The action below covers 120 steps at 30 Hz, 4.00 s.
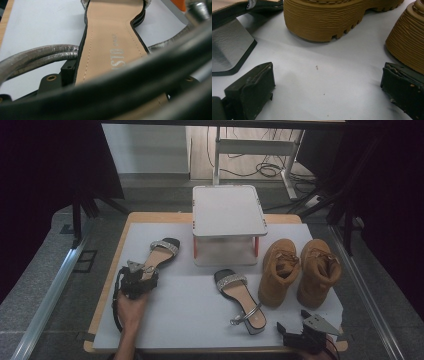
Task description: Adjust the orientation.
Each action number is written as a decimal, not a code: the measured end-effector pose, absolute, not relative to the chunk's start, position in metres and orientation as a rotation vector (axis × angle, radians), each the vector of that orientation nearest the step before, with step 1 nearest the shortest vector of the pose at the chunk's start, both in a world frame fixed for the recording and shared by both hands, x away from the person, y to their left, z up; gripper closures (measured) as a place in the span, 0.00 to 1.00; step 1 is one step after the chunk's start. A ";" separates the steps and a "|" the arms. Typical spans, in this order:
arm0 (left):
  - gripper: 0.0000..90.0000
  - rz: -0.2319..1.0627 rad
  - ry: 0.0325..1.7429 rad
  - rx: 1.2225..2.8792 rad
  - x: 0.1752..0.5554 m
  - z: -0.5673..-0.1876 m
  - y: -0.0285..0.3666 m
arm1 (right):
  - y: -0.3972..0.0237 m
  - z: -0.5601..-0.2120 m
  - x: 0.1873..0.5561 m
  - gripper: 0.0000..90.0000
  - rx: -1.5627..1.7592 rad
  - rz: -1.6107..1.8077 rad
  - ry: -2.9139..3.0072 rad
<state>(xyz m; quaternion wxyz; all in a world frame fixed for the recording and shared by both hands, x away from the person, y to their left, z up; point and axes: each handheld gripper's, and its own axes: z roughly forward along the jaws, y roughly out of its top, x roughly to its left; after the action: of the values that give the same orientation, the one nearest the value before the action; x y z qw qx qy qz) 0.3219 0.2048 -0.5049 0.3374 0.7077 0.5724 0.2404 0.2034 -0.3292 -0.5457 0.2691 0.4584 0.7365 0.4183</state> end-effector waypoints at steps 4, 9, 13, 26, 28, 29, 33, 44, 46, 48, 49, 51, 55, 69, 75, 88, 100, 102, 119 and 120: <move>0.43 0.610 1.471 1.843 0.310 -0.502 0.208 | -0.329 -0.546 0.203 0.00 1.238 1.128 1.986; 0.43 0.592 1.434 1.846 0.298 -0.498 0.209 | -0.329 -0.546 0.203 0.00 1.238 1.128 1.986; 0.43 0.594 1.403 1.862 0.289 -0.493 0.206 | -0.329 -0.546 0.203 0.00 1.238 1.127 1.986; 0.43 0.557 1.311 1.883 0.266 -0.481 0.187 | -0.329 -0.546 0.203 0.00 1.238 1.126 1.987; 0.43 0.551 1.296 1.891 0.265 -0.480 0.182 | -0.329 -0.546 0.203 0.00 1.238 1.126 1.987; 0.43 0.547 1.288 1.898 0.266 -0.480 0.179 | -0.329 -0.546 0.203 0.00 1.238 1.126 1.986; 0.43 0.543 1.259 1.909 0.269 -0.478 0.168 | -0.329 -0.546 0.203 0.00 1.238 1.127 1.986; 0.43 0.508 1.241 1.913 0.285 -0.480 0.141 | -0.329 -0.546 0.203 0.00 1.238 1.127 1.986; 0.43 0.497 1.245 1.909 0.289 -0.480 0.138 | -0.329 -0.546 0.203 0.00 1.238 1.127 1.986; 0.43 0.490 1.248 1.903 0.292 -0.480 0.135 | -0.329 -0.546 0.203 0.00 1.238 1.128 1.986; 0.43 0.483 1.251 1.898 0.296 -0.480 0.133 | -0.329 -0.546 0.203 0.00 1.239 1.128 1.986; 0.43 0.476 1.253 1.897 0.299 -0.481 0.130 | -0.329 -0.546 0.203 0.00 1.239 1.128 1.986; 0.43 0.471 1.253 1.896 0.307 -0.481 0.122 | -0.329 -0.546 0.203 0.00 1.239 1.128 1.986; 0.43 0.463 1.257 1.893 0.339 -0.482 0.093 | -0.329 -0.546 0.203 0.00 1.236 1.129 1.986; 0.43 0.457 1.274 1.881 0.350 -0.484 0.084 | -0.329 -0.546 0.203 0.00 1.237 1.130 1.985; 0.43 0.488 1.320 1.873 0.376 -0.490 0.060 | -0.329 -0.546 0.203 0.00 1.238 1.130 1.984; 0.43 0.531 1.377 1.854 0.391 -0.498 0.045 | -0.329 -0.546 0.203 0.00 1.237 1.130 1.985; 0.43 0.532 1.389 1.852 0.393 -0.498 0.043 | -0.329 -0.546 0.203 0.00 1.237 1.130 1.985; 0.43 0.567 1.468 1.812 0.408 -0.502 0.032 | -0.329 -0.546 0.203 0.00 1.236 1.132 1.984; 0.43 0.567 1.471 1.808 0.409 -0.502 0.031 | -0.329 -0.546 0.203 0.00 1.235 1.132 1.984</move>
<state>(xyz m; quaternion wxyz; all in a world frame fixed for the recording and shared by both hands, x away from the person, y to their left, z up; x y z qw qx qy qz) 0.4087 0.0309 -0.5023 0.3628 0.7024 0.5714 0.2204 0.2031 -0.3295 -0.5460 0.2689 0.4581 0.7359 0.4197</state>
